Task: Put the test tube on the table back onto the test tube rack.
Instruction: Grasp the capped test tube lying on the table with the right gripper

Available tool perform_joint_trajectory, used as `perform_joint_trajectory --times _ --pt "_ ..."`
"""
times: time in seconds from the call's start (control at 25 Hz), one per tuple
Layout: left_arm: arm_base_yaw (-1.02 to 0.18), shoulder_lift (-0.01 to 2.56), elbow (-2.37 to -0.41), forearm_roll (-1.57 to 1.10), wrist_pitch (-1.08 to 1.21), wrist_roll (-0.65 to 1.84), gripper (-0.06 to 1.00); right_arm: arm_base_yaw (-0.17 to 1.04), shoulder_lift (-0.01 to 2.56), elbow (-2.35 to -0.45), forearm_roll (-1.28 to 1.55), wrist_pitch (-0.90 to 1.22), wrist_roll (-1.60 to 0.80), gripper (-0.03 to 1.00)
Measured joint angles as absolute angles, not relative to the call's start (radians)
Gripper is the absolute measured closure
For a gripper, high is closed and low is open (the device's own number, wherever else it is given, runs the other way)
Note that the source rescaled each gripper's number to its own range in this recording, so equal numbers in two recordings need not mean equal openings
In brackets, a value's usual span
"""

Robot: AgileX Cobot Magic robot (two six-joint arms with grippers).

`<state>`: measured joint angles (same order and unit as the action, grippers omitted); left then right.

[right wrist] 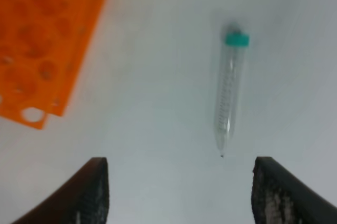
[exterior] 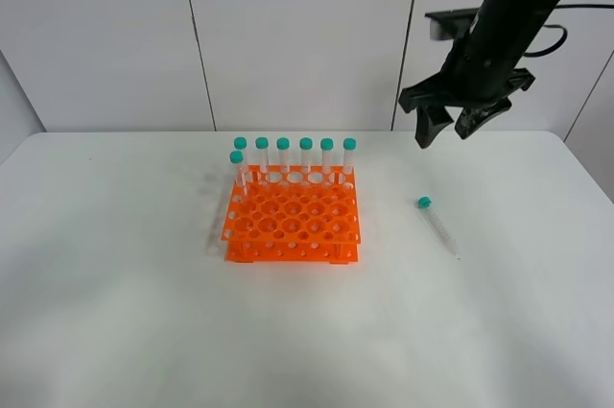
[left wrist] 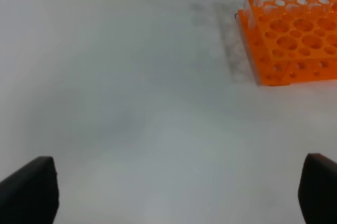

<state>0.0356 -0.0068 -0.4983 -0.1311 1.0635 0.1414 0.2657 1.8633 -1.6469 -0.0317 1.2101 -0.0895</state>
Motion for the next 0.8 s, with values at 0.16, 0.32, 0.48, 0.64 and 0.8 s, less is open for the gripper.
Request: perform_joint_trajectory --times 0.16,0.32,0.48,0.64,0.8 --pt "0.036 -0.007 -0.498 -0.131 1.063 0.141 -0.06 0.266 1.933 -1.647 -0.043 1.214 -0.039 0.29" --pt "0.036 -0.007 -0.498 -0.131 1.063 0.141 -0.06 0.266 1.983 -1.648 -0.060 1.216 -0.022 0.29" --pt "0.036 -0.007 -0.498 -0.131 1.063 0.141 -0.06 0.262 2.029 -1.648 -0.105 1.217 0.000 0.29" --pt "0.036 -0.007 -0.498 -0.131 1.063 0.141 -0.06 0.226 2.055 -1.644 -0.066 1.217 -0.014 0.29" --pt "0.036 -0.007 -0.498 -0.131 1.063 0.141 -0.06 0.152 2.056 -1.621 -0.035 1.217 -0.035 0.29"
